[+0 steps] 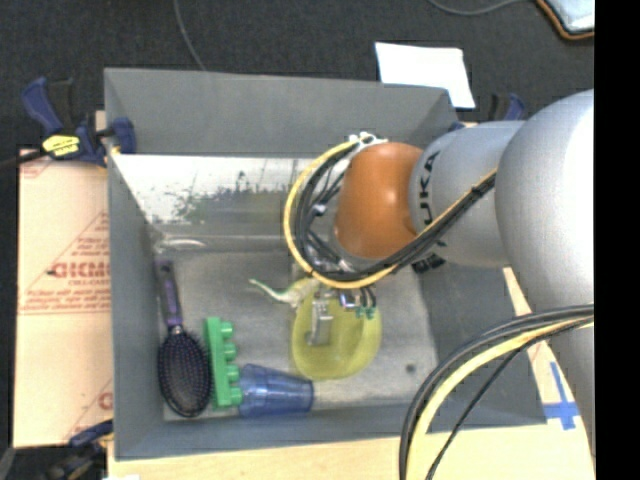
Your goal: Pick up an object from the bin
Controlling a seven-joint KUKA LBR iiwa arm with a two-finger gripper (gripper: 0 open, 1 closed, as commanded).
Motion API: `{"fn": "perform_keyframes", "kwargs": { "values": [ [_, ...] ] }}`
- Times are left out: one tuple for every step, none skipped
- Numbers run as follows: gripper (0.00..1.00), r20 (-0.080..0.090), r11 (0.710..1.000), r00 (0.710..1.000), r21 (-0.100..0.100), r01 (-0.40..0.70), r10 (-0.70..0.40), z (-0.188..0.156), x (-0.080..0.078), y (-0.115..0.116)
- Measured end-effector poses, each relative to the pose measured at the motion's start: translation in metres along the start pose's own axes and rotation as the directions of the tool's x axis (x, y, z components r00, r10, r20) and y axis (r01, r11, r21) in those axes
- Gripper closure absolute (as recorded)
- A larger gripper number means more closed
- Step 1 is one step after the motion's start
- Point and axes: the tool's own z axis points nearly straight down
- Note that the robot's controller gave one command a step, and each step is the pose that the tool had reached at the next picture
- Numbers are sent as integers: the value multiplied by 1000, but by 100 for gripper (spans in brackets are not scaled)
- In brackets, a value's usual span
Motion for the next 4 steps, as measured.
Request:
{"fn": "perform_keyframes", "kwargs": {
  "values": [
    [100, 18, 989, 989, -2, -146, 146, -4, 2, -43],
    [100, 17, 989, 989, -2, -146, 146, -4, 2, -43],
    [100, 15, 990, 990, -2, -143, 144, -94, -6, -44],
    [100, 15, 986, 986, -2, -167, 167, -125, 16, -55]
  ]
}}
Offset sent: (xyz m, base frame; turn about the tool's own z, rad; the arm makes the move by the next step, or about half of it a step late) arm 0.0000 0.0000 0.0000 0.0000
